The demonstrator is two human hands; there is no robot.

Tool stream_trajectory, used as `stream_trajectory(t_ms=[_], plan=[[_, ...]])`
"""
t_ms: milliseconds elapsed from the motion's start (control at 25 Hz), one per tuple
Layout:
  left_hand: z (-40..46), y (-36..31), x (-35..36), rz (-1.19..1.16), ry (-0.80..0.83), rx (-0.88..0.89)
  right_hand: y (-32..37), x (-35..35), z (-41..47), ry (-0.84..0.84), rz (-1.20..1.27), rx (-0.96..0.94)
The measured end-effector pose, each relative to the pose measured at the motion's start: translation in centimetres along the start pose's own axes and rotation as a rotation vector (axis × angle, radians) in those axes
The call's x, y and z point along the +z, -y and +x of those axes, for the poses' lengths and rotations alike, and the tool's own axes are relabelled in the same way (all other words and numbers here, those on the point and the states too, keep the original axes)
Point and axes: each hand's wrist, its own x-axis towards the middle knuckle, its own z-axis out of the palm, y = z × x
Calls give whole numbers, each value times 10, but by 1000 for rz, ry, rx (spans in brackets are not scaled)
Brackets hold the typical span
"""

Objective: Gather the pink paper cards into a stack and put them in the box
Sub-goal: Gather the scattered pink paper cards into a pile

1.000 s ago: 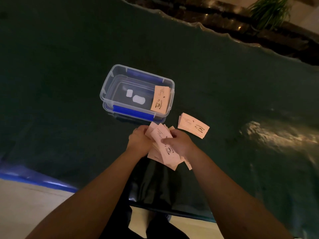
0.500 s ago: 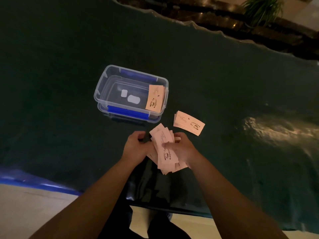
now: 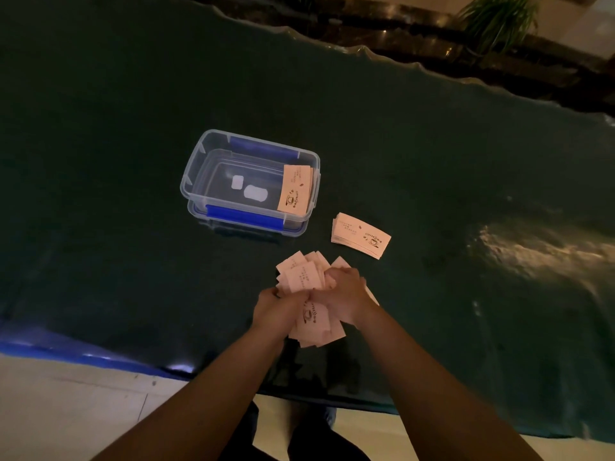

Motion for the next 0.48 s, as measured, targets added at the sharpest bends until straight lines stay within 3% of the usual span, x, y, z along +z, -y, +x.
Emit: stream_trajectory(t_ms=[280, 480], plan=[[3, -5, 6, 43, -17, 20, -11, 6, -2, -103, 286, 73], [2, -12, 12, 37, 47, -44, -13, -2, -4, -8, 464, 87]])
